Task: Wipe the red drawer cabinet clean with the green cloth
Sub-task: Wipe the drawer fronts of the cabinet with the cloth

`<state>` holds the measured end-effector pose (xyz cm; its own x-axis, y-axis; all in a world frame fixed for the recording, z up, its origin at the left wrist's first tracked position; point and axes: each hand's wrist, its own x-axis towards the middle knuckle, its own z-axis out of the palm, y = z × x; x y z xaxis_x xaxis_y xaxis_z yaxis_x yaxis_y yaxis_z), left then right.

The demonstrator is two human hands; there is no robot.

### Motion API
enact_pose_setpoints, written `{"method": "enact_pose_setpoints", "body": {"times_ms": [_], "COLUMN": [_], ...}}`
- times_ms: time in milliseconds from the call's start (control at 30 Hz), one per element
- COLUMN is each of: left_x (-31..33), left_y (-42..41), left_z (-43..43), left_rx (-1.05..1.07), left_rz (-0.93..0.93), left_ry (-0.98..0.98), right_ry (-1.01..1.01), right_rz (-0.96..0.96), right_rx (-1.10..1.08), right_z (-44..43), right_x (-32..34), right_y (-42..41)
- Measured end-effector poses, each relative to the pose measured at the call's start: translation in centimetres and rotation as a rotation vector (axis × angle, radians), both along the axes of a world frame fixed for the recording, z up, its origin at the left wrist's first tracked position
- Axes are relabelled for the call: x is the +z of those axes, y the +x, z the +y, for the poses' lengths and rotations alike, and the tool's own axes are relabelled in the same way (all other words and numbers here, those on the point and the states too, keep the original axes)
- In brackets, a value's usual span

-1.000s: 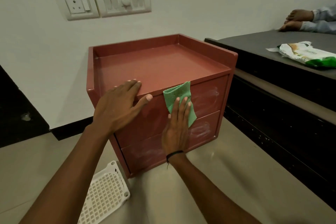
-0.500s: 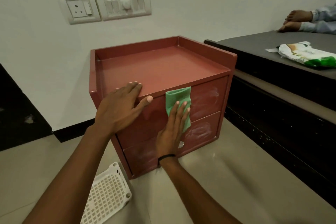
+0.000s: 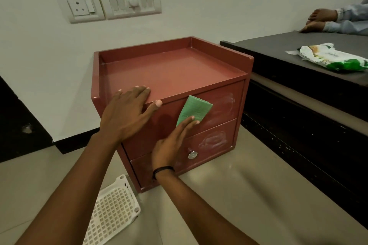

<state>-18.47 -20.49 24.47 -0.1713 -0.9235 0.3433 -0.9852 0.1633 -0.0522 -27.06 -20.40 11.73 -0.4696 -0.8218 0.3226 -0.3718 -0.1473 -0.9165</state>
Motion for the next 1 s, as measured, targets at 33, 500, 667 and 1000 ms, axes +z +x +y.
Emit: {"method": "enact_pose_setpoints", "body": {"times_ms": [33, 500, 667, 1000], "left_x": [0.0, -0.2, -0.3, -0.5], "left_y": [0.0, 0.2, 0.2, -3.4], "left_z": [0.1, 0.1, -0.1, -1.5], "left_rx": [-0.001, -0.014, -0.010, -0.078], "left_rz": [-0.001, 0.011, -0.029, -0.105], "left_ry": [-0.003, 0.001, 0.022, 0.006], "right_ry": [-0.010, 0.108, 0.015, -0.148], "right_rz": [0.113, 0.101, -0.051, 0.716], "right_rx": [-0.001, -0.014, 0.073, 0.154], "right_z": [0.1, -0.2, 0.3, -5.4], "right_x": [-1.0, 0.8, 1.3, -3.0], "right_y": [-0.9, -0.9, -1.9, -13.0]}}
